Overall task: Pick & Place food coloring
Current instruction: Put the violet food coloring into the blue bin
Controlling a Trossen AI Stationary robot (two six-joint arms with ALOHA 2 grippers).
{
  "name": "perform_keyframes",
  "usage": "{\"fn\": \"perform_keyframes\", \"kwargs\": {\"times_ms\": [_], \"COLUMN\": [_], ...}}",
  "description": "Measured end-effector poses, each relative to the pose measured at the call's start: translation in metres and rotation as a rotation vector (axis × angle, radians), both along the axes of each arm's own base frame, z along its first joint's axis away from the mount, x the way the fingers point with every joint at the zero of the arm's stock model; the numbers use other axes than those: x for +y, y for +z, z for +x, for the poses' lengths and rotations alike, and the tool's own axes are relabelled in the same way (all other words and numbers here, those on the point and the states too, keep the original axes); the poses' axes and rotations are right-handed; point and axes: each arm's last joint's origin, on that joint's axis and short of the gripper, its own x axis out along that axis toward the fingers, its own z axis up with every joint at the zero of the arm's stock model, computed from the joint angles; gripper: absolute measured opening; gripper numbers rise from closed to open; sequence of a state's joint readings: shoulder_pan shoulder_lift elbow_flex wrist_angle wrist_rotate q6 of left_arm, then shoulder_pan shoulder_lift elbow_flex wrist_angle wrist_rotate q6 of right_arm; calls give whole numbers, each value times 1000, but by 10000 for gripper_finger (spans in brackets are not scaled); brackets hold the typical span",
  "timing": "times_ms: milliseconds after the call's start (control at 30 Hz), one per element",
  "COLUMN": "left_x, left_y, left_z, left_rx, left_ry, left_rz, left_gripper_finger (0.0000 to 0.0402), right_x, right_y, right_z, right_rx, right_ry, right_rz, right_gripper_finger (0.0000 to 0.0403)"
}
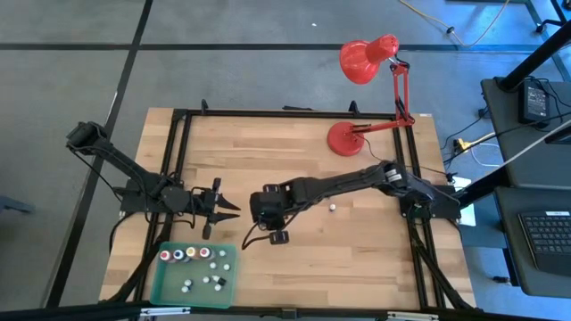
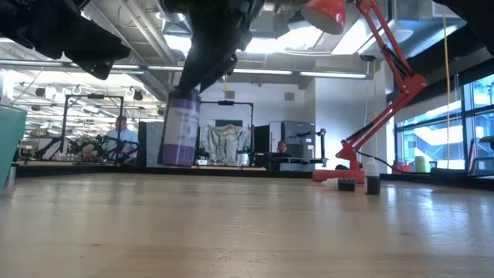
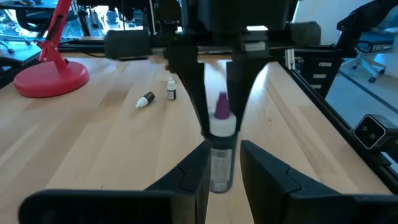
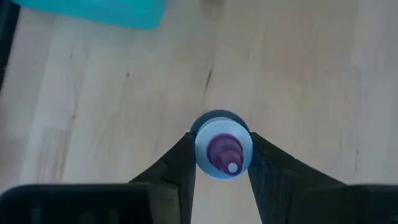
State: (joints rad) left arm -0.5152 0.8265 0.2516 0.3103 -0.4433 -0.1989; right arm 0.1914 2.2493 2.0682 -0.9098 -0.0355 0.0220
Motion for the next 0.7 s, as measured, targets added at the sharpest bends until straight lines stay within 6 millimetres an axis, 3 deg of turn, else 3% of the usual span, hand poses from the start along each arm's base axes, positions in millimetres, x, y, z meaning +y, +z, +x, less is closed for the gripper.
{"fn": "perform_keyframes", "kwargs": {"times_ms": [233,500,700], "left_x": [0,0,0], "left_y": [0,0,0], "left_z": [0,0,0], "left_rx": [0,1,1], "left_ry": [-1,-4,-4], "left_rz": [-1,-1,-1], "left_gripper_finger": [86,84,83], "right_x": [1,1,2], "right_y": [-17,-21,-22], "right_z": [6,8,6], "right_rx": [19,23,39], "right_ry": [-2,-2,-1], "right_rz": [-10,-12,-15], "right_gripper_finger": [123,190,202]}}
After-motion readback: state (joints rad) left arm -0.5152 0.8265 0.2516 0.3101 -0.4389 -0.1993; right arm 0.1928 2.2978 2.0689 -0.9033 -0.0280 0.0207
